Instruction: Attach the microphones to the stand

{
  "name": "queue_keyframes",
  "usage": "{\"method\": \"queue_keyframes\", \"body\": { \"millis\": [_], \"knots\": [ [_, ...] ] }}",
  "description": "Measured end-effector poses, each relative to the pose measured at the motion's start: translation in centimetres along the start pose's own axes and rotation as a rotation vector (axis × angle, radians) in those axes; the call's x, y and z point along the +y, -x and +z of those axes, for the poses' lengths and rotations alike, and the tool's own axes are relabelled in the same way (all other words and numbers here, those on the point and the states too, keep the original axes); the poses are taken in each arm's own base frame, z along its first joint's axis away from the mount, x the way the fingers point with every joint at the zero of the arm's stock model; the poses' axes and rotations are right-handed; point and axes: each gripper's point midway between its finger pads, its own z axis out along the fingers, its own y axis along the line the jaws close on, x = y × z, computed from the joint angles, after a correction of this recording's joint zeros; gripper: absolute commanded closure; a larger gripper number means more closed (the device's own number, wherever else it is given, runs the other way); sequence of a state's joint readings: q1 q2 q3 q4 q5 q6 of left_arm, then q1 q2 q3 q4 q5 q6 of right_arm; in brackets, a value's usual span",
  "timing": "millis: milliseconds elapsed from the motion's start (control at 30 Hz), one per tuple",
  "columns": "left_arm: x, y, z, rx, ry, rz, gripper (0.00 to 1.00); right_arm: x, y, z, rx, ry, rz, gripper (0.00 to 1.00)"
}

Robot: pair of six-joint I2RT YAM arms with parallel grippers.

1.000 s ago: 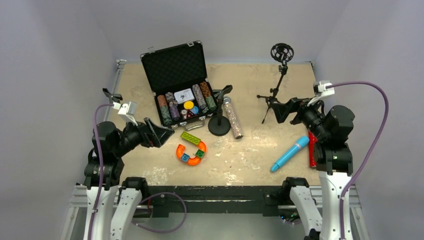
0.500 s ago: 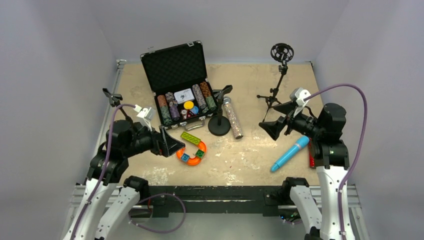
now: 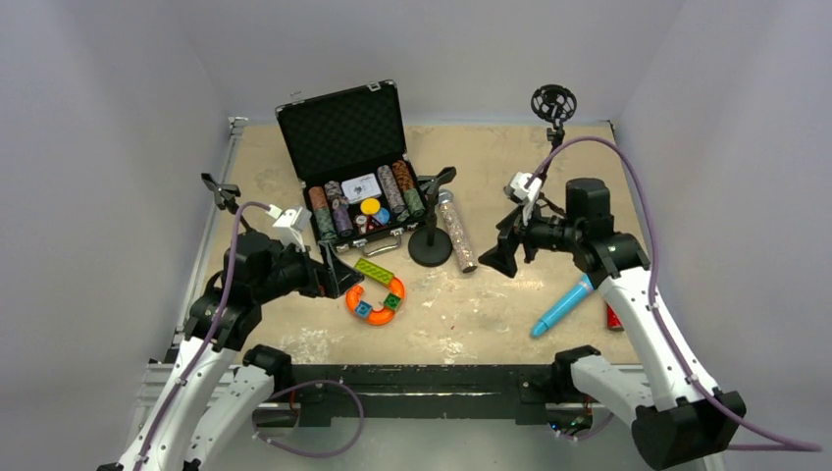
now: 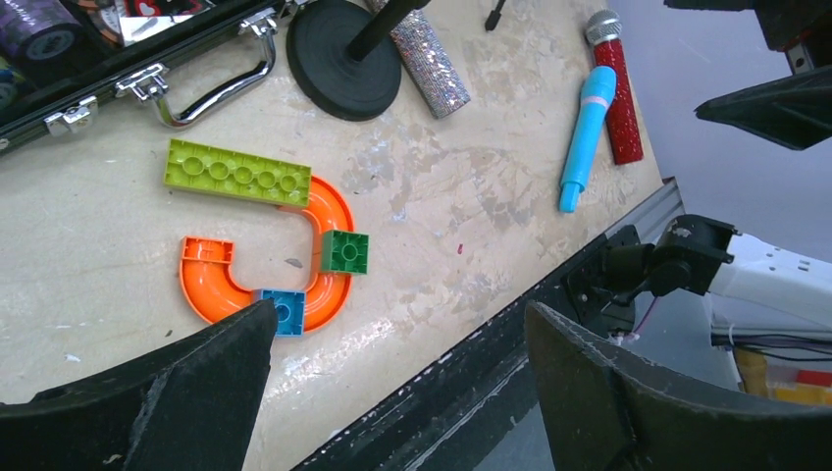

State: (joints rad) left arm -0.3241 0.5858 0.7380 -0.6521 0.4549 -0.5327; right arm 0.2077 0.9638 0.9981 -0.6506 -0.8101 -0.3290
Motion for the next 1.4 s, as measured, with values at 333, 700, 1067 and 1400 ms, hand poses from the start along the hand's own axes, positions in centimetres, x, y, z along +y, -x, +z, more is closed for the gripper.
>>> {"method": "queue_keyframes", "body": {
  "millis": [333,700,1067,1400],
  "knots": [
    [0.8,0.6,-0.1,-0.044,0.054,-0.005,0.01,-2.5,-4.2,5.4,0.090,-0.115,0.205,0.01],
    [0.8,0.2,-0.7,-0.076,0.047,-0.019,0.01,-3.9,-7.1,8.7,0.115,-0.246,0.445,0.17],
    [0.7,-0.3,-1.2,-0.082,0.042,-0.037,0.01,-7.3,-11.3,12.6,0.282,-0.337,0.560,0.23],
    [0.7,-0.4,-1.3,-0.079,0.043,-0.039,0.01,-9.4,-14.3,14.6,0.414,-0.407,0.632,0.26]
  ]
}}
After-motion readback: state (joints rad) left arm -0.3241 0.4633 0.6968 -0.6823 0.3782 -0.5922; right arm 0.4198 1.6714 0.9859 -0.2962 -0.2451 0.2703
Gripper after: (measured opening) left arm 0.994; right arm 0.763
